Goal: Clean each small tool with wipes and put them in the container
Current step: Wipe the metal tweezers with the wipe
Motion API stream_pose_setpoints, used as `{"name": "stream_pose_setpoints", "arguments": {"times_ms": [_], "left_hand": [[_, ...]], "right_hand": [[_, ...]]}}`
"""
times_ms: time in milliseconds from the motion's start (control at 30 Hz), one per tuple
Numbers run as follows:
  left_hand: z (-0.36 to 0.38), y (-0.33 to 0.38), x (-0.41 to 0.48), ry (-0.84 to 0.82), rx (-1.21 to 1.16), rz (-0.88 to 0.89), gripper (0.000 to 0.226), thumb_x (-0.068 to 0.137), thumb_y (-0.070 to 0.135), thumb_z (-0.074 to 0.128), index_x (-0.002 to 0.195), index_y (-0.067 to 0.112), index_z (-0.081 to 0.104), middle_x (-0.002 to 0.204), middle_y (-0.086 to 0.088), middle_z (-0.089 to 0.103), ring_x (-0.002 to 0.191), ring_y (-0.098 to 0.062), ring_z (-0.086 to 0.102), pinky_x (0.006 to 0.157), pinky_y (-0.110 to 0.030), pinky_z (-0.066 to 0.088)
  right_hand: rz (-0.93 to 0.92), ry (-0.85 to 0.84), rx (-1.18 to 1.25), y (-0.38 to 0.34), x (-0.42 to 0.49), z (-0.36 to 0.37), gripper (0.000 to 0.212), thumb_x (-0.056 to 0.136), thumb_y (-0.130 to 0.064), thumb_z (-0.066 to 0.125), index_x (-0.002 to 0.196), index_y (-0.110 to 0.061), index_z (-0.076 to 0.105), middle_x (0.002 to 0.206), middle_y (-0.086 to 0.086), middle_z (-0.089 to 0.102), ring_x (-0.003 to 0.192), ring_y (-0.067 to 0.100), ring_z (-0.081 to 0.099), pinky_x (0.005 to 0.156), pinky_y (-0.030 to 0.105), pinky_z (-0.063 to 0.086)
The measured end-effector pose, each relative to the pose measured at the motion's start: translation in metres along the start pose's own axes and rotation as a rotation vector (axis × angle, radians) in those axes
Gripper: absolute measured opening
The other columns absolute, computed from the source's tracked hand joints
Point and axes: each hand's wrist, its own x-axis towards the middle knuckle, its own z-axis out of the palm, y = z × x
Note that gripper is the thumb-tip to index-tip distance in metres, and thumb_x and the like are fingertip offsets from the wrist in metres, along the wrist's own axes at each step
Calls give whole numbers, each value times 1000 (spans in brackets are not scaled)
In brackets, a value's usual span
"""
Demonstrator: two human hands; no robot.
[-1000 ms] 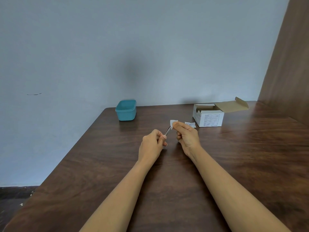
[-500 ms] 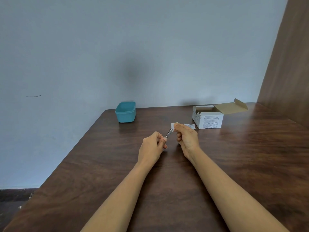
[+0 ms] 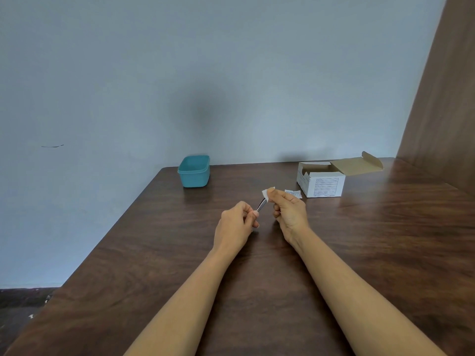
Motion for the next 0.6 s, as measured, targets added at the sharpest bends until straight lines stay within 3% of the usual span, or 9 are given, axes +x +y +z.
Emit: {"name": "stream_pose_setpoints", "arguments": {"times_ms": [300,467,600], "left_hand": [[-1,-1,0,11,-5,9,10,95,30,55,89,23,58,71,10,70,70,-4,66,76,-39,57],[-1,0,0,4,-2,19,11,95,32,55,89,23,57,73,10,70,70,-4,65,76,-37,56],[0,1,-1,16,-5,27,12,95,33,54,89,23,58,73,10,70,71,-4,65,75,-37,56]], "right_hand": [[27,-18,-25,-4,0,-1,9,84,-6,68,78,-11,71,64,1,45,50,6,32,47,18,28],[36,-14,-6,-4,-1,-1,5,75,-11,77,72,-12,74,63,-1,51,50,6,32,48,18,29],[27,1,-12,-4,-1,-1,11,81,-17,74,73,-11,70,65,0,53,51,7,33,51,20,28]]}}
